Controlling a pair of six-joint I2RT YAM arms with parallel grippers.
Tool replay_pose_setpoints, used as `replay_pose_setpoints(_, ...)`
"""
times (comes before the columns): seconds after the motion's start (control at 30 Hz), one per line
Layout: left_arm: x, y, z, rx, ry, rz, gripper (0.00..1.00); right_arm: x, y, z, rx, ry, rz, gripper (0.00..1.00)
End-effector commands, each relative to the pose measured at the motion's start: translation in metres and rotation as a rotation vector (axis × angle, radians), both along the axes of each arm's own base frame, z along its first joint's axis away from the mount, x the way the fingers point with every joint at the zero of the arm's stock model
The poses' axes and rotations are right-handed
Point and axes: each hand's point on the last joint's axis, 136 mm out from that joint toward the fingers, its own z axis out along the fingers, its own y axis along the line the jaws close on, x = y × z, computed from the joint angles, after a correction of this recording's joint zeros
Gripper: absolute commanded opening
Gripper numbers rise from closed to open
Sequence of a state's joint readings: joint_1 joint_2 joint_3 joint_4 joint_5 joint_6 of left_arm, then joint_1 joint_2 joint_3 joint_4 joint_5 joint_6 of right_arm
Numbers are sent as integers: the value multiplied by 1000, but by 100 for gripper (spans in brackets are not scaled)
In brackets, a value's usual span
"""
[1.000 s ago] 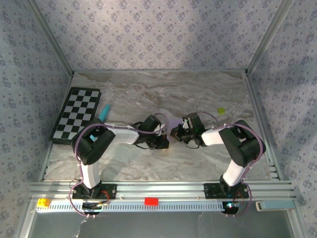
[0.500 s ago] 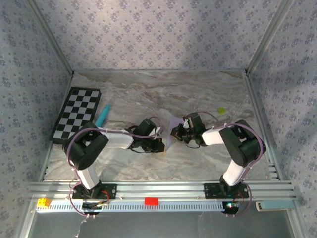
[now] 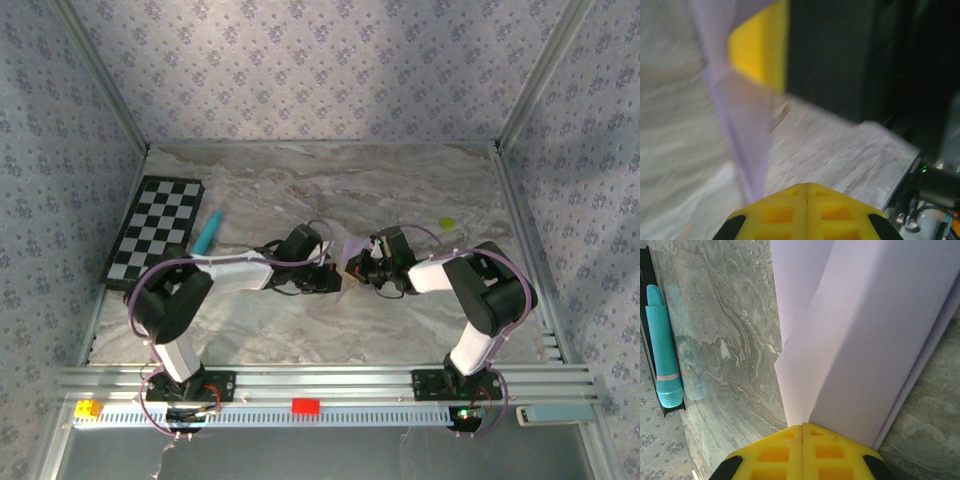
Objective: Fold a paper plane with a square sheet of paper (pick it up from the middle)
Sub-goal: Fold the wing for the fifth time at the center of the table.
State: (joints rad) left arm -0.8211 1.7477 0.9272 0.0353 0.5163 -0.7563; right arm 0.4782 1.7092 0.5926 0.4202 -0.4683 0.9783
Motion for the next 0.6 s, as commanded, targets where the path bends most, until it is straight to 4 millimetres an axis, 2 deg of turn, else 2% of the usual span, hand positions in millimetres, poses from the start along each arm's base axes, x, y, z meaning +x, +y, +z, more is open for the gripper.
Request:
replay_pose_setpoints(0.0,0,-20,6,-57,27,-37,4,-17,-27,-42,-142,109,-46,4)
replay_pose_setpoints(0.07,0,-22,1,-50,45,-49,4,-18,-27,-43,-143,113,-43,4)
replay_pose_setpoints(0.2,-10,-15,-23,-1,92,-53,4,-19,-27,-42,-143,111,-41,4)
replay_pose_setpoints(0.37,-28,8,-53,90,131,-45,4,-19,-28,-43,-147,115,-43,4)
replay_pose_setpoints(0.57,-49,38,-70,158,157,-35,3,-20,-31,-44,-154,118,-47,4)
